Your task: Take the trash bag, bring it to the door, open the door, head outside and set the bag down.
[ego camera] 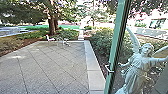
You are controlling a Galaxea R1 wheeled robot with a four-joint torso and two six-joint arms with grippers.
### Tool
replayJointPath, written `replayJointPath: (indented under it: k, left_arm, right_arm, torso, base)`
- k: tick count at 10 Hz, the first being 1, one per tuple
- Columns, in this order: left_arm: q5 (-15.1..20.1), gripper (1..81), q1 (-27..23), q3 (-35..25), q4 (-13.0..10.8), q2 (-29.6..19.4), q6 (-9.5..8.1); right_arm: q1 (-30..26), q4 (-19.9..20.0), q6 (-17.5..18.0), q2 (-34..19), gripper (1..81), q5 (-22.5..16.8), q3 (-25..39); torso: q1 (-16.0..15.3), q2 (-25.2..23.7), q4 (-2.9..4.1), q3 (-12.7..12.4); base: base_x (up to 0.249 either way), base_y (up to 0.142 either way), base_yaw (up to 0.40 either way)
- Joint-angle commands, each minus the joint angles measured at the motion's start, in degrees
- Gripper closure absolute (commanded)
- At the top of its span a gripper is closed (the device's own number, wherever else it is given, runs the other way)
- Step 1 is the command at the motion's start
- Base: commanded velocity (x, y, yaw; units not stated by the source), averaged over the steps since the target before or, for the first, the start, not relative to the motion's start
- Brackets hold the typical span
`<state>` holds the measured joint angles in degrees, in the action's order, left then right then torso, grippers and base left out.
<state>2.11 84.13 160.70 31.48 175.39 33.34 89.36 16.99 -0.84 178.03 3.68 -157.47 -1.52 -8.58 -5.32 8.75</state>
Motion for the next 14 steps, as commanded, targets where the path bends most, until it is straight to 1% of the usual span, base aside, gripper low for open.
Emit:
replayJointPath:
  k: [1,3,14]
  left_arm:
    - [3.87,81.1,-2.87,0.15,-0.27,-0.12,0.41]
    - [3.87,81.1,-2.96,0.15,-0.36,-0.12,0.41]
    - [3.87,81.1,-2.87,0.15,-0.36,-0.12,0.50]
  right_arm:
    - [-2.03,-0.03,-0.04,0.68,1.0,-3.59,0.24]
    - [-1.94,0.06,-0.04,0.68,1.0,-3.51,0.15]
    - [-2.03,0.14,-0.04,0.68,1.0,-3.59,0.15]
  torso:
    - [0.00,0.00,0.00,0.00]
    - [-0.02,0.02,0.00,0.02]
    - [-0.02,0.07,0.00,0.05]
  base:
    - [0.080,0.079,0.000]
    - [0.080,0.076,0.000]
    - [0.068,0.000,0.000]
